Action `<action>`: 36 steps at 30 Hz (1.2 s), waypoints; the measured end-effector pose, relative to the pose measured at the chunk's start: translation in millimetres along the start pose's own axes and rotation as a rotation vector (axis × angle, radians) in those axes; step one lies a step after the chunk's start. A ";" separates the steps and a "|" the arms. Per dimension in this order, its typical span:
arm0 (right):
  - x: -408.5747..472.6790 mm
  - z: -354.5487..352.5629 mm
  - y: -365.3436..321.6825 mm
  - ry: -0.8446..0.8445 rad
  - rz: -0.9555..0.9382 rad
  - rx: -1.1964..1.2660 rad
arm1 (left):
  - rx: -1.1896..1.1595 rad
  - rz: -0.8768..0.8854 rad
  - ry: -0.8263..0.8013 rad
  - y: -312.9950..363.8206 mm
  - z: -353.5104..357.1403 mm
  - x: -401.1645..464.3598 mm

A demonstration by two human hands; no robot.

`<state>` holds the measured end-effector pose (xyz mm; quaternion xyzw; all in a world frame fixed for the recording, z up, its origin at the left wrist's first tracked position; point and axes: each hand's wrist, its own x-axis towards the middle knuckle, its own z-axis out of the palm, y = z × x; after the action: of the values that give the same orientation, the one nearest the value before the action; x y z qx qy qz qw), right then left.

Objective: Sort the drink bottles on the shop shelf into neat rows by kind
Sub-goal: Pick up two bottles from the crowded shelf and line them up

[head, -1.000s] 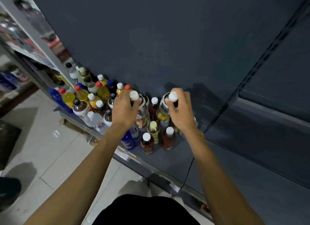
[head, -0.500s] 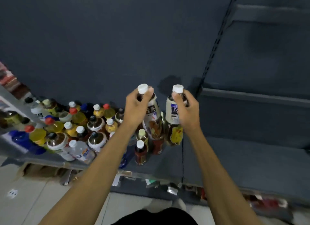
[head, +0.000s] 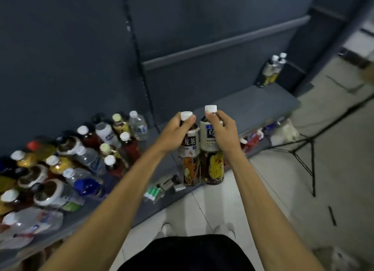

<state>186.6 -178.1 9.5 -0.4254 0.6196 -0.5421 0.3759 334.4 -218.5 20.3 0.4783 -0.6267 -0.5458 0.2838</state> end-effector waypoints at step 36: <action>52.8 -409.0 92.5 0.520 0.256 0.066 | -0.071 0.107 -0.480 80.5 421.8 140.1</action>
<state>-222.4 -78.8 -29.5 -0.1781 0.7258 -0.6010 0.2832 -112.6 -176.1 -28.7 0.2908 -0.6809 -0.6497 0.1721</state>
